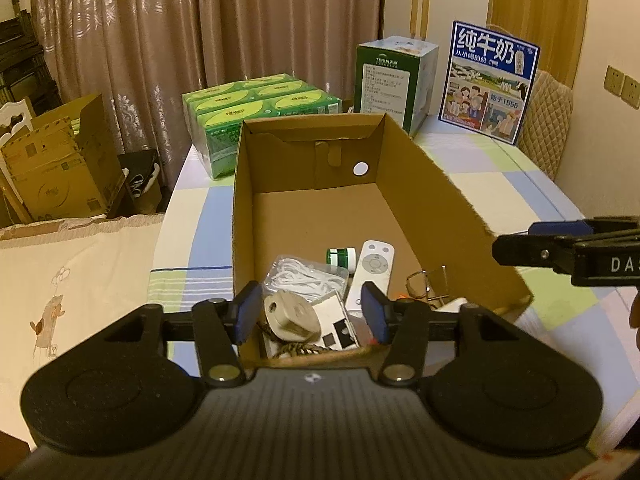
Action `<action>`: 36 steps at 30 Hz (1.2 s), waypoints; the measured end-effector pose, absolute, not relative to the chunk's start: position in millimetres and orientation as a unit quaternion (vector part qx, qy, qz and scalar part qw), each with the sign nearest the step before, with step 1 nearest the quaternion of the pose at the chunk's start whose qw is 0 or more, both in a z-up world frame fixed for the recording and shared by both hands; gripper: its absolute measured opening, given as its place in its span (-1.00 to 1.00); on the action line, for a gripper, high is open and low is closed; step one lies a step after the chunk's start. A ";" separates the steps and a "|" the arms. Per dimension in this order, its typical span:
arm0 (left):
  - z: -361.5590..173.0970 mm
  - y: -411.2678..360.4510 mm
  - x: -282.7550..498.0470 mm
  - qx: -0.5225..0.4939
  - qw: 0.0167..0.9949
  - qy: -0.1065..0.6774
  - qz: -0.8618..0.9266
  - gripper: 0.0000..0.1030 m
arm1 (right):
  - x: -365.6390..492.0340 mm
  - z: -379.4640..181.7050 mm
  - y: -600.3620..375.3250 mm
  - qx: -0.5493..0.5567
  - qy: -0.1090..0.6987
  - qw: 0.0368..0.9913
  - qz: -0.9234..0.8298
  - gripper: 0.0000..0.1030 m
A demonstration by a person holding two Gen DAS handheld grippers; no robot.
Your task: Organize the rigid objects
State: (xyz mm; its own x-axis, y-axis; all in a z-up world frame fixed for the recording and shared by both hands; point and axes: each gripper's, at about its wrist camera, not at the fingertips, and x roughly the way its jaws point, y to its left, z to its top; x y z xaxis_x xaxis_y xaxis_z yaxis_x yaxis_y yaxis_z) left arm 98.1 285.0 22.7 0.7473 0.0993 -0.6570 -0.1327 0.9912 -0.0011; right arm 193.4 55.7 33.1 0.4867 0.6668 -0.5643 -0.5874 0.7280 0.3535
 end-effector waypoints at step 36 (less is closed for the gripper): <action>58.1 216.7 -23.0 -0.082 0.943 0.313 0.081 0.97 | 75.5 62.7 -15.5 0.016 0.348 0.886 0.306 0.71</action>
State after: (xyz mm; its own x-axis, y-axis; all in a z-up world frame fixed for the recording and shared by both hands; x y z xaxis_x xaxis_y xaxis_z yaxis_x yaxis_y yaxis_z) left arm -23.0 216.7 58.1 0.7907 0.1007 -0.6039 -0.2038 0.9734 -0.1046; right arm 75.5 -15.5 62.7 0.5716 0.5529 -0.6063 -0.5304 0.8127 0.2411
